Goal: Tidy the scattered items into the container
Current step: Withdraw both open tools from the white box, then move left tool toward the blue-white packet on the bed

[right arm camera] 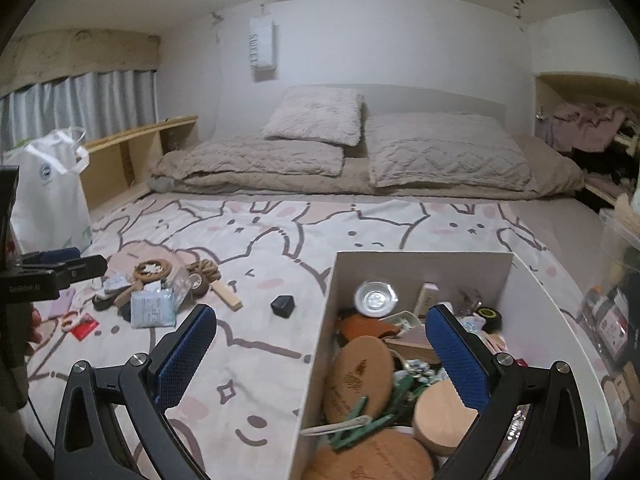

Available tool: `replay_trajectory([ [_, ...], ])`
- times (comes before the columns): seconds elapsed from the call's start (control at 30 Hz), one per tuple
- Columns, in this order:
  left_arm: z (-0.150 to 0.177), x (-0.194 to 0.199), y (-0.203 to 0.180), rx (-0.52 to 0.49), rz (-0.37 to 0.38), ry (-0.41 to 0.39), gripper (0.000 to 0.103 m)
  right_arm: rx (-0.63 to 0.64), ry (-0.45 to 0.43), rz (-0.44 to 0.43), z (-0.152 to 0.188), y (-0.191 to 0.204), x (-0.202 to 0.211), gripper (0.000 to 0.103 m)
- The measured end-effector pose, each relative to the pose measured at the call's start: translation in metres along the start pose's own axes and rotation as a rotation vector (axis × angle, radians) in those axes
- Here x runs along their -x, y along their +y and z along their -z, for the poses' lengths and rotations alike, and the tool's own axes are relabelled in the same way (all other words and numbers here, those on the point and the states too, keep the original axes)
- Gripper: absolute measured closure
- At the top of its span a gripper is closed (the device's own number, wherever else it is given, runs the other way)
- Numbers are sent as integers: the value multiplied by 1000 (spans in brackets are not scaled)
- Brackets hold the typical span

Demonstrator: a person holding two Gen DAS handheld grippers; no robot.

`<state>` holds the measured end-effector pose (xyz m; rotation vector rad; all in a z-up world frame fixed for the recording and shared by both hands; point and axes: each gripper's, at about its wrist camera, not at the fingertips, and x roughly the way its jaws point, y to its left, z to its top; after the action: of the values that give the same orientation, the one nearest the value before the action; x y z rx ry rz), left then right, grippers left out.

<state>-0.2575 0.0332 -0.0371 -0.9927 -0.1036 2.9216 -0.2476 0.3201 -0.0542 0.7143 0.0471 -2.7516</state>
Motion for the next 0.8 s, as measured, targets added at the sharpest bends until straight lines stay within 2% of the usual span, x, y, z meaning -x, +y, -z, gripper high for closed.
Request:
replay_trajectory([
  [0.2,14,4,34,45,-49,1,0,44,4,-56,1,25,-6,0],
  [0.37,28,-1,58,88,-80,37,0,86,16,-103,5,49,-13,0],
  [0.8,67,-32,85,186,-86,129,0,179,99,-185,34,106,-49,0],
])
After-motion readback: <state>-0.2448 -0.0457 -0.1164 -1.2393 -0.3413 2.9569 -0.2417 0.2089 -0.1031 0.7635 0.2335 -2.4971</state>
